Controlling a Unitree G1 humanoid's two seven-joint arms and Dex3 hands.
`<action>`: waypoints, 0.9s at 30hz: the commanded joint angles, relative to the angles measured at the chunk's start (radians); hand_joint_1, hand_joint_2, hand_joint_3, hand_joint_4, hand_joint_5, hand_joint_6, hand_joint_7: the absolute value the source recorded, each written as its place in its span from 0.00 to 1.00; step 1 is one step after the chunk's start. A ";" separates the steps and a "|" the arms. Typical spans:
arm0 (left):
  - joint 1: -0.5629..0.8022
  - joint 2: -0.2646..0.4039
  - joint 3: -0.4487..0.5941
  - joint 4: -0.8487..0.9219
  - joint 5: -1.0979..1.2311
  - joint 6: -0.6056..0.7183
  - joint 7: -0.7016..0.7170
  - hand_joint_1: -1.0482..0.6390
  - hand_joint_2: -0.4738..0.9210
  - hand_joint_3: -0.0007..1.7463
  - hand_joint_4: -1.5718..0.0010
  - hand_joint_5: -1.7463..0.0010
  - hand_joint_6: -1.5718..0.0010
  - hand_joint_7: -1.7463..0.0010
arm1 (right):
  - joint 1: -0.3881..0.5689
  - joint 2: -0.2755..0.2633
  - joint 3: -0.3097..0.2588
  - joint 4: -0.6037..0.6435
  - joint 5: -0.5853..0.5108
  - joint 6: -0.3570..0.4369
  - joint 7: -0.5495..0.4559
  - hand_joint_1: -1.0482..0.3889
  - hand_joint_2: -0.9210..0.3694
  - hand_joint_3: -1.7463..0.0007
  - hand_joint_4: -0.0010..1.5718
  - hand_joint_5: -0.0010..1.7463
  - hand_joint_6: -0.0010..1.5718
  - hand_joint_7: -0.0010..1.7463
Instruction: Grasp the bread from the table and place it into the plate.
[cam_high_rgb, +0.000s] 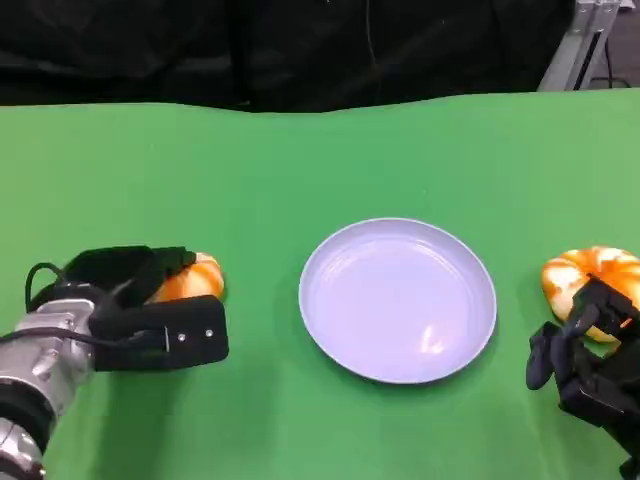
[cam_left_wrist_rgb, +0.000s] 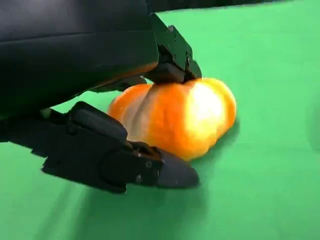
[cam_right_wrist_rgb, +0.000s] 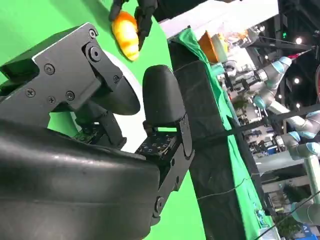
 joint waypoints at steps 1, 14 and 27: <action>0.025 -0.014 0.026 0.012 -0.041 -0.036 0.074 0.56 1.00 0.17 0.52 0.49 0.31 0.92 | 0.007 -0.008 -0.007 -0.012 0.006 -0.009 -0.003 0.69 0.38 0.16 0.59 1.00 0.49 0.97; 0.036 0.025 0.054 -0.143 -0.041 -0.099 0.188 0.58 0.99 0.27 0.65 0.00 0.68 0.00 | 0.006 -0.010 -0.006 -0.009 0.002 -0.009 0.001 0.70 0.37 0.16 0.59 1.00 0.49 0.97; -0.030 -0.071 0.010 -0.200 -0.019 -0.116 0.121 0.58 1.00 0.20 0.65 0.00 0.68 0.00 | 0.009 -0.008 -0.002 -0.010 -0.002 -0.019 0.002 0.69 0.37 0.16 0.59 1.00 0.49 0.97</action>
